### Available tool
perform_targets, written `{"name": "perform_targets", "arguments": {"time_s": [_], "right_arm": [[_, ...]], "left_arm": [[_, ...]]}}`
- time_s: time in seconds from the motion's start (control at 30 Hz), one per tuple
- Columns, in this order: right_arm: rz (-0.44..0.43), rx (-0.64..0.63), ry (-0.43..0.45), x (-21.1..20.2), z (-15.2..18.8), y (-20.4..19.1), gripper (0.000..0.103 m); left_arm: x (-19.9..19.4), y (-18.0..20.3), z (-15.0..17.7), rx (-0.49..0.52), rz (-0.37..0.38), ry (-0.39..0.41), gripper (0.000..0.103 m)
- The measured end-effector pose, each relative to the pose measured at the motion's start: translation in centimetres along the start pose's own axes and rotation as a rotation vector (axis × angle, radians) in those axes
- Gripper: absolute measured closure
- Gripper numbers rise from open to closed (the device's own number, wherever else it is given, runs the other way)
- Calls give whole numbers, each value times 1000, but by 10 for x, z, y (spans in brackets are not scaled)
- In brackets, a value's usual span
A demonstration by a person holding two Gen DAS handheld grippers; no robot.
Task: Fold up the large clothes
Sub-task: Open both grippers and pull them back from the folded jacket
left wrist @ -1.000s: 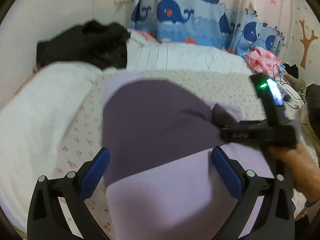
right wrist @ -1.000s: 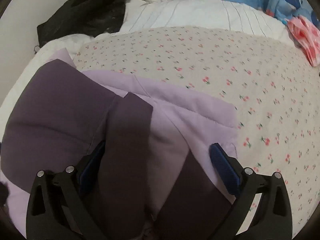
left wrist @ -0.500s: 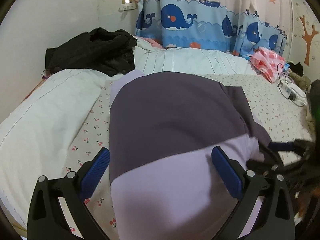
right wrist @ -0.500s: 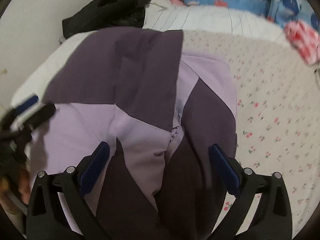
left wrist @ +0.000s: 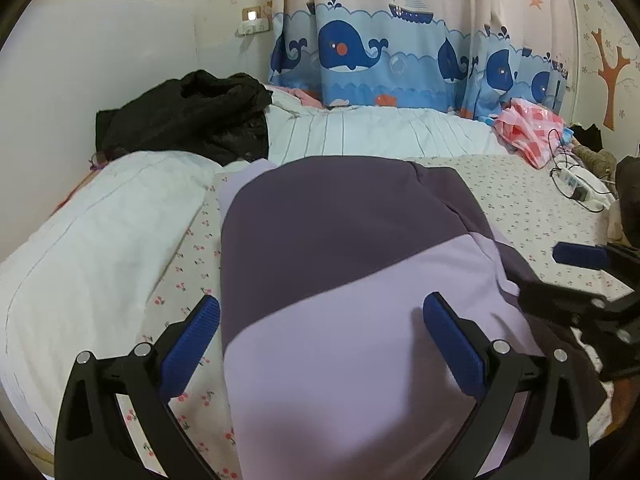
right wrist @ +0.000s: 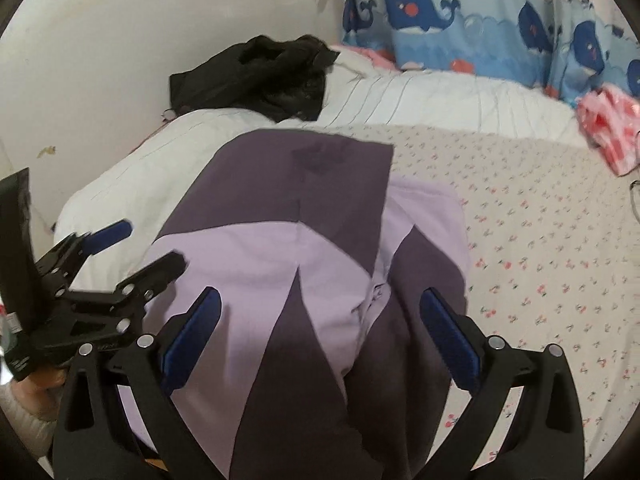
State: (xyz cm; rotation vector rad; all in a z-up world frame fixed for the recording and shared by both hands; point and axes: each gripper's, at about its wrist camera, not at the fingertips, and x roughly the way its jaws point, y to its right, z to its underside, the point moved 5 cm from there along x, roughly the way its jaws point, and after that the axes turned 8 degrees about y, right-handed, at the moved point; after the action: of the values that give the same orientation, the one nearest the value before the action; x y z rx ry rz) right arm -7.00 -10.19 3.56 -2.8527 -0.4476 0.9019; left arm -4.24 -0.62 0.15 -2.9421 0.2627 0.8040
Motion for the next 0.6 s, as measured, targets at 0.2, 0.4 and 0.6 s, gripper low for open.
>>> {"name": "perform_targets", "arguments": {"time_s": [0.2, 0.4, 0.6], "right_arm": [[122, 22, 22, 6, -6, 14, 7], [185, -22, 31, 14, -10, 5, 7], [174, -26, 50, 16, -17, -7, 7]], "left_arm": [[-4, 2, 0, -20, 8, -22, 6], [0, -9, 1, -83, 10, -66, 6], [-4, -23, -3, -153, 5, -71, 6]]}}
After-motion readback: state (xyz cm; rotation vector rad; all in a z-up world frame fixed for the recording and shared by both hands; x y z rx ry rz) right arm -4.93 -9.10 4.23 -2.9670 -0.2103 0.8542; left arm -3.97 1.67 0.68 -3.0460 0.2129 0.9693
